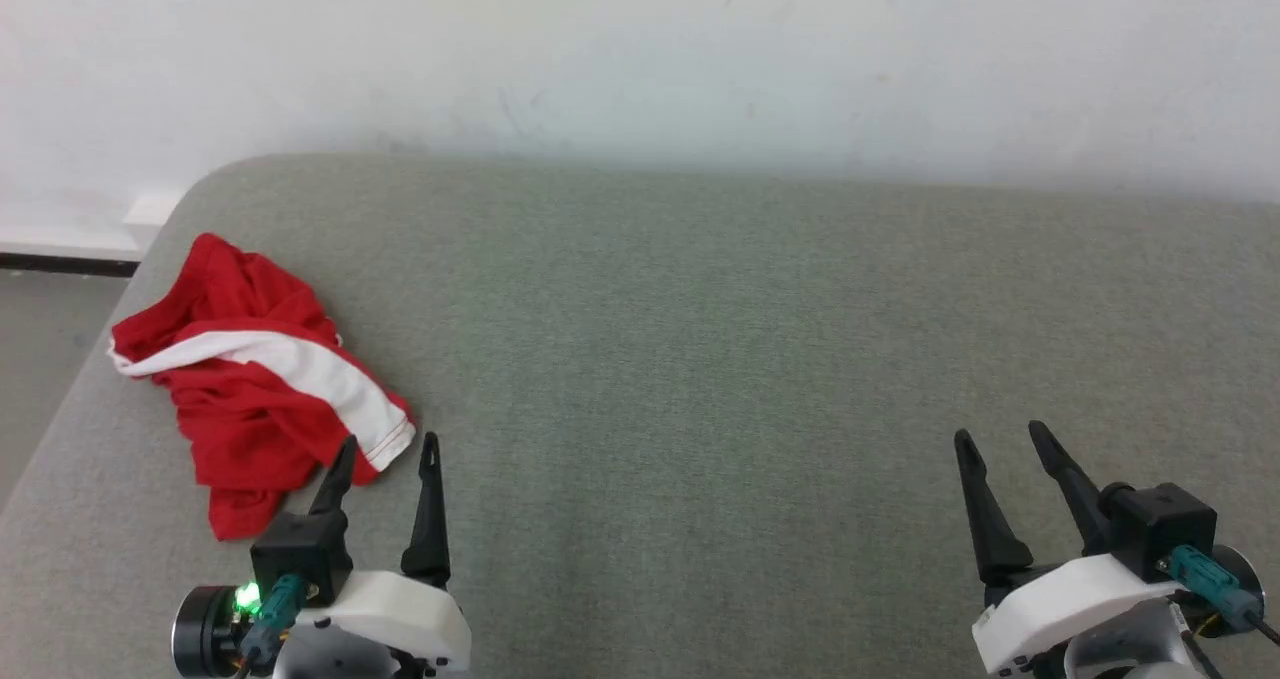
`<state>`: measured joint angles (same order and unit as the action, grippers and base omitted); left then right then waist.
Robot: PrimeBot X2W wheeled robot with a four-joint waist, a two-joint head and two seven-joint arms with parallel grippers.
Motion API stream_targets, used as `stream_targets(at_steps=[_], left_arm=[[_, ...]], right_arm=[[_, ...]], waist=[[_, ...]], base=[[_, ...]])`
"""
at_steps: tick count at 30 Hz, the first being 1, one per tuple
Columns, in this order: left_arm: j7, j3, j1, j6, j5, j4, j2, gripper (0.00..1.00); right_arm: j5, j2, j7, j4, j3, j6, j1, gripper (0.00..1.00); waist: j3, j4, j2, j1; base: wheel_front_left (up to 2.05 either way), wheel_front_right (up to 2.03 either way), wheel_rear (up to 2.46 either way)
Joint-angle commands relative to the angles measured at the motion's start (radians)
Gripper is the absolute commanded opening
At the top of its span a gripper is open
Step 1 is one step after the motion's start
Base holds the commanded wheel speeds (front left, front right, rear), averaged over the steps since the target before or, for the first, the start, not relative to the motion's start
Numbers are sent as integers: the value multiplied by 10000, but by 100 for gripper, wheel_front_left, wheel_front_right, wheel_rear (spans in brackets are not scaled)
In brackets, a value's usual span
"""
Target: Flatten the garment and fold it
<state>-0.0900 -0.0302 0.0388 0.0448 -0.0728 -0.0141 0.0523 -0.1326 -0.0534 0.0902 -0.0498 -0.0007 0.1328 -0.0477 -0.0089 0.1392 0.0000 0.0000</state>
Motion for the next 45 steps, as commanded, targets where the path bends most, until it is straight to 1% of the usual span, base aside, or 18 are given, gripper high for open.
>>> stream_targets(at_steps=[1, 16, 45], left_arm=[[-99, -5, 120, 52, -128, 32, -7, 100], [-412, -1, 288, 202, -365, 88, -9, 100], [-997, -33, 650, 542, -697, 178, -14, 100]], right_arm=[[-115, 12, 98, -45, -9, -8, -137, 100], [-423, 16, 411, -144, 123, -10, -241, 100], [-945, 23, 996, -384, 231, -15, -525, 100]], waist=[[-15, 228, 0, 0], [-17, 1285, 0, 0], [-69, 2743, 0, 0]], base=[[0, 0, 0], [0, 0, 0], [0, 0, 0]])
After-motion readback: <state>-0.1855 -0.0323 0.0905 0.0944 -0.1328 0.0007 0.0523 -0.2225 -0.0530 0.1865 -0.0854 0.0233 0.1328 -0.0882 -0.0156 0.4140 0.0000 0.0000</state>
